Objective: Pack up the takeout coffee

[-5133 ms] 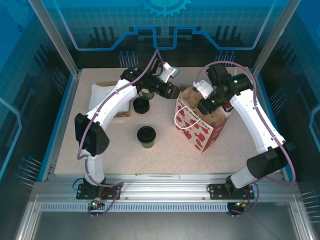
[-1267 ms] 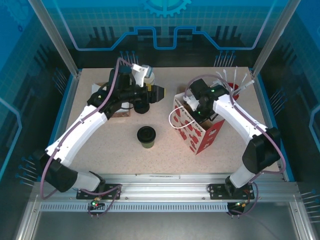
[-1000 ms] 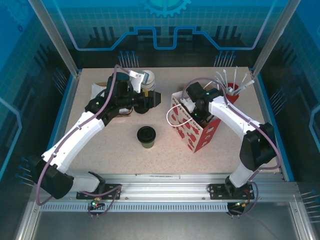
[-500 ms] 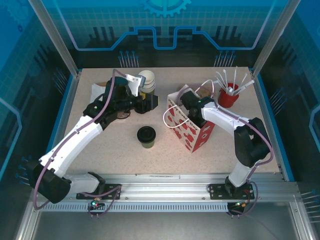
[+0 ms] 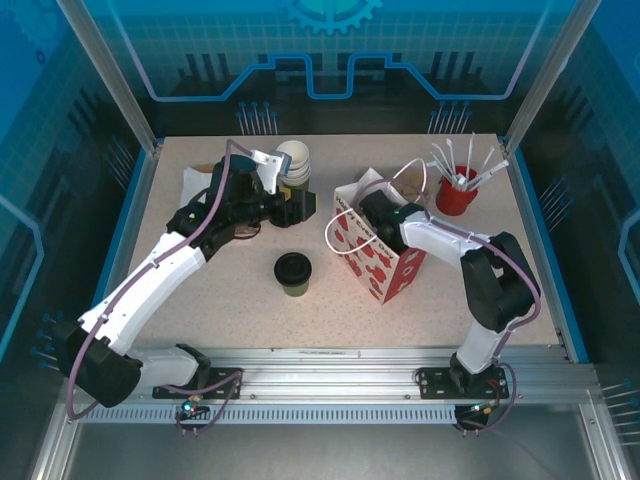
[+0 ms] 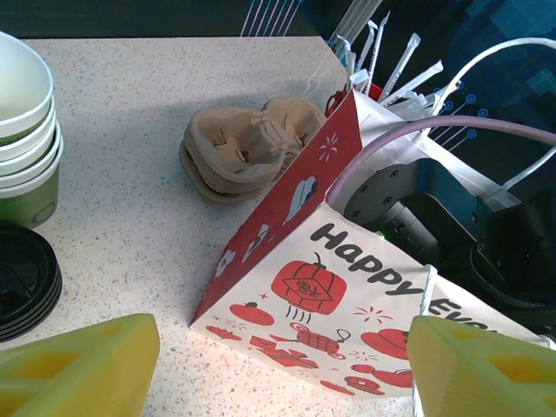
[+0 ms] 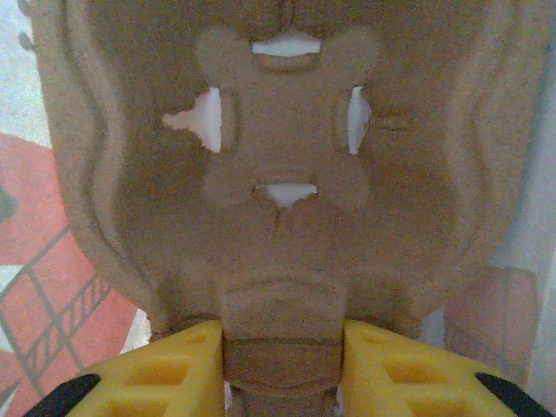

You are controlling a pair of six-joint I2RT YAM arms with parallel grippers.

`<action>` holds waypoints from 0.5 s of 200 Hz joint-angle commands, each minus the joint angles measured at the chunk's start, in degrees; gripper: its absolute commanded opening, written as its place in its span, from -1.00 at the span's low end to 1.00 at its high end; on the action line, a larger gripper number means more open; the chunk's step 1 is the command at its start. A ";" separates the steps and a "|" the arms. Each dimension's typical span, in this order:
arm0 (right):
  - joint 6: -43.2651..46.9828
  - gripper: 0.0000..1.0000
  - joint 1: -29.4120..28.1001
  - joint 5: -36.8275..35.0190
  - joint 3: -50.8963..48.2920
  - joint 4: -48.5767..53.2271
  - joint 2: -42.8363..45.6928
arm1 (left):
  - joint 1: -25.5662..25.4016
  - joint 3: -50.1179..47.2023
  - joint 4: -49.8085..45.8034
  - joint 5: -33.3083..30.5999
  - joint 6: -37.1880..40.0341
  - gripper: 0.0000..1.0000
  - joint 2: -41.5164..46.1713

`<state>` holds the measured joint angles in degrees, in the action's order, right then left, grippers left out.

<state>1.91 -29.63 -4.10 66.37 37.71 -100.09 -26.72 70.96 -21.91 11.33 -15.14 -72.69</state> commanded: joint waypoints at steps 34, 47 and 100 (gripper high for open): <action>0.65 -0.21 -1.80 -2.21 -1.74 -1.84 -4.76 | 0.36 -1.96 1.19 -0.59 -0.77 0.54 1.28; 0.66 -0.19 -1.83 -2.22 -1.18 -1.33 -4.80 | 0.38 -2.13 1.14 -0.61 -0.77 0.54 1.32; 0.90 0.14 -1.80 -2.65 2.71 2.29 -2.36 | 0.35 -2.14 0.55 -0.98 -0.15 0.54 1.71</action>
<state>2.61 -30.74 -5.87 67.42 36.14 -101.30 -26.72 69.54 -21.93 11.31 -15.11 -72.66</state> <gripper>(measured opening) 0.521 0.771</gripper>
